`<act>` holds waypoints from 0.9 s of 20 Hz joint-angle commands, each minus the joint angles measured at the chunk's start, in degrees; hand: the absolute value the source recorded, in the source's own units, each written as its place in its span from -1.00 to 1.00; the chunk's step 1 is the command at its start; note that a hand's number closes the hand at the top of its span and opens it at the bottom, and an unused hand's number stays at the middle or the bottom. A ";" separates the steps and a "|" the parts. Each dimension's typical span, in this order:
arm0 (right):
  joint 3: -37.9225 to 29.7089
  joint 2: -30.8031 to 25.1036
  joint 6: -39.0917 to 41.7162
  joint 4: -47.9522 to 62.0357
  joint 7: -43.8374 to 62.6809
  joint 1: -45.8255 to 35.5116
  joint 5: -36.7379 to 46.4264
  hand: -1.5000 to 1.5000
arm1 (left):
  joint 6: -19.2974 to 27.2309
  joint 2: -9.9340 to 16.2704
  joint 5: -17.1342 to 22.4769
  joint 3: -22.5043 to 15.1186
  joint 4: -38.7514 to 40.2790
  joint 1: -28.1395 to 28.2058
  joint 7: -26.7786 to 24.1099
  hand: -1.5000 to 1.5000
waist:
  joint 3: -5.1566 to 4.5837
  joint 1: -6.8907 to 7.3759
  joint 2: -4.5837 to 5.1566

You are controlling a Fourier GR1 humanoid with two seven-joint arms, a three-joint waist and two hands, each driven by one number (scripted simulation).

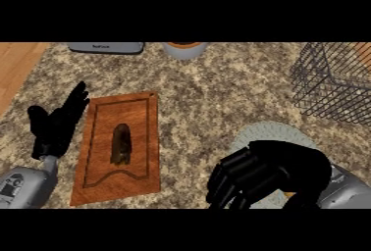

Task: Pick the croissant from the placemat and place it in the basket

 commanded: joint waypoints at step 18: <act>-8.13 -14.36 7.53 -22.07 26.50 -13.67 21.30 -1.00 | -4.94 1.24 2.31 5.56 3.12 1.54 0.29 0.00 | -0.32 -3.77 -0.65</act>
